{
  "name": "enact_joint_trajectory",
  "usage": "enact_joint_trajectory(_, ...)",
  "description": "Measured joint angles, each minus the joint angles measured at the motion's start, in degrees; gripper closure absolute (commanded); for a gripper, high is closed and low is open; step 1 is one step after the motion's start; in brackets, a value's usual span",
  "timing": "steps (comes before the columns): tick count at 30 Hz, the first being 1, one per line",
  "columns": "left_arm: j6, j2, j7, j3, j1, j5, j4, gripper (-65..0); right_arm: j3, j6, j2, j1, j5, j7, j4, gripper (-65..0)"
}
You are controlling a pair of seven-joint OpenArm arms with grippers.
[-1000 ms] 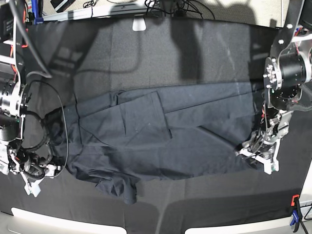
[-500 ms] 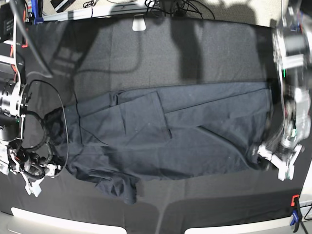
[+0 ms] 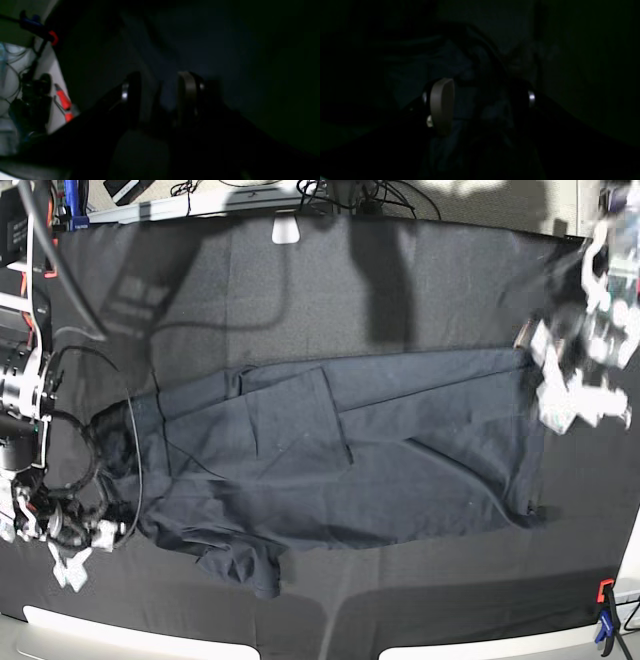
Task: Layout the t-shirt on the table in an organized manner, then fold the t-shirt properly
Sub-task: 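Lift the held edge with the left gripper toward its base, then grasp the opposite edge with the right gripper and lift it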
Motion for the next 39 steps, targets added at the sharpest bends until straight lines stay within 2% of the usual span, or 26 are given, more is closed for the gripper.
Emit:
enact_joint_trajectory(3,1.5,-4.1,0.3,6.4,2.4,5.8,0.0,-21.5,0.0,0.1,-0.1,0.0,1.7,0.0,1.1,-34.7)
enact_joint_trajectory(5,3.5,-4.9,1.6,9.7,2.3,8.6,0.0,-21.6,0.0,0.2,-0.1,0.0,2.7,0.0,1.4,-34.7)
enact_joint_trajectory(8,3.8,-5.9,1.0,12.7,2.2,9.2,-0.1,-21.5,0.0,0.2,0.1,0.0,2.8,0.0,1.4,-34.7)
enact_joint_trajectory(10,4.0,-6.0,0.0,13.8,1.9,9.4,-1.9,-21.5,0.0,0.2,0.0,0.0,2.9,-0.9,1.4,-34.7)
enact_joint_trajectory(15,7.3,-5.8,-3.6,14.6,-2.0,12.4,-9.3,-21.5,0.0,0.2,0.0,0.0,3.0,-1.0,1.4,-34.7)
enact_joint_trajectory(21,7.8,-5.9,-5.7,14.6,-2.7,12.6,-12.9,-20.9,0.0,0.2,-0.1,0.0,3.0,-1.3,1.4,-34.7)
enact_joint_trajectory(22,7.9,-5.9,-5.7,14.6,-2.7,12.6,-12.9,-17.4,0.0,0.2,-0.1,0.0,3.0,-1.4,1.4,-34.7)
enact_joint_trajectory(24,7.8,-5.9,-6.4,14.6,-2.7,12.6,-13.0,-4.7,0.0,0.2,0.1,0.0,3.0,-1.5,1.4,-34.7)
enact_joint_trajectory(25,7.7,-5.9,-7.0,14.6,-2.6,12.7,-13.0,0.0,0.0,0.2,0.0,0.0,3.0,-2.4,1.4,-34.7)
enact_joint_trajectory(27,7.7,-5.9,-7.2,14.6,-2.5,12.8,-13.0,0.0,0.0,1.2,0.0,0.0,4.9,-5.3,1.8,-34.5)
enact_joint_trajectory(29,7.7,-5.9,-7.2,14.6,-2.6,12.8,-13.0,0.0,0.0,2.1,0.1,-0.4,8.5,-9.7,3.5,-29.8)
enact_joint_trajectory(31,7.7,-5.9,-6.7,14.6,-2.5,11.7,-13.0,0.0,-0.1,2.1,0.3,-0.7,13.0,-16.8,6.8,-25.7)
enact_joint_trajectory(34,7.7,-5.9,-6.5,14.6,-2.5,10.8,-13.1,0.0,-0.2,2.4,1.6,-2.7,21.1,-23.9,16.0,-25.7)
enact_joint_trajectory(37,7.7,-5.8,-6.2,14.6,-2.5,10.7,-13.1,0.0,-0.2,2.6,3.5,-7.6,26.3,-30.1,27.9,-25.7)
enact_joint_trajectory(39,7.8,-5.9,-6.2,14.7,-2.5,10.6,-13.1,0.0,-0.3,2.8,4.6,-12.5,26.5,-32.1,36.4,-25.7)
